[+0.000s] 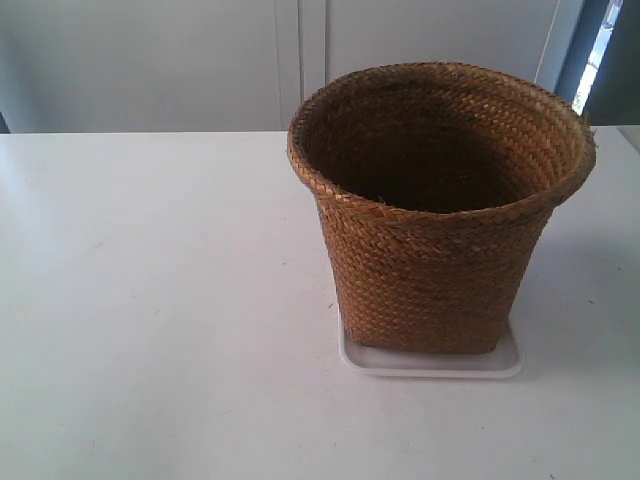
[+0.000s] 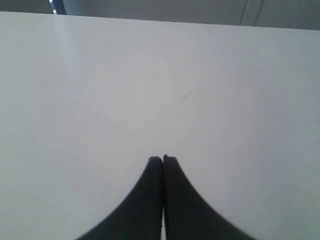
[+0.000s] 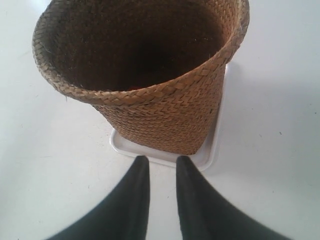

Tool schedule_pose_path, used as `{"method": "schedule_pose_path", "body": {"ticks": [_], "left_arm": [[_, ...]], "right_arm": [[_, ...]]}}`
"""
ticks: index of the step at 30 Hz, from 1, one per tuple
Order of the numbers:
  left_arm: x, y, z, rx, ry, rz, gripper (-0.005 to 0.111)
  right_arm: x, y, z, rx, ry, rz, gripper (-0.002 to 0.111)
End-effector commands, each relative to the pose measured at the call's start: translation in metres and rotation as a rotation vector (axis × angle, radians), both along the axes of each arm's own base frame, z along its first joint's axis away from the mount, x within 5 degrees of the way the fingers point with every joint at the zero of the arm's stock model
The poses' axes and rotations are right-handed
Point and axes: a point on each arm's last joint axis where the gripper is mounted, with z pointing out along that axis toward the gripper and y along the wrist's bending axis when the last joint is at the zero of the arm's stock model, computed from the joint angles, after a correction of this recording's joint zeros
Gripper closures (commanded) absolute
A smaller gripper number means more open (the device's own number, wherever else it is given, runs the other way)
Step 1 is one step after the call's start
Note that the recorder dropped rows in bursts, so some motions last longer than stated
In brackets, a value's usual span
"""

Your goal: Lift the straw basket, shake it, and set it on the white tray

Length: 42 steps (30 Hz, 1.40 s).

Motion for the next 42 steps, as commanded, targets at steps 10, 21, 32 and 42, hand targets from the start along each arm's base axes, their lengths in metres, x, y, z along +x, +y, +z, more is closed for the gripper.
{"method": "schedule_pose_path", "body": {"ticks": [10,21,32,42], "left_arm": [[0.011,0.004,-0.061,0.020,-0.145,0.027,0.107],[0.000,0.001,-0.106,0.016,-0.123,0.025,0.107],[0.001,-0.001,-0.124,-0.056,-0.075,0.023,0.107],[0.001,-0.001,-0.124,-0.056,-0.075,0.023,0.107]], "right_arm": [[-0.001,0.000,-0.001,-0.002,-0.001,-0.001,0.089],[-0.001,0.000,-0.001,-0.002,-0.001,-0.001,0.089],[-0.001,0.000,-0.001,-0.002,-0.001,-0.001,0.089],[-0.001,0.000,-0.001,-0.002,-0.001,-0.001,0.089]]}}
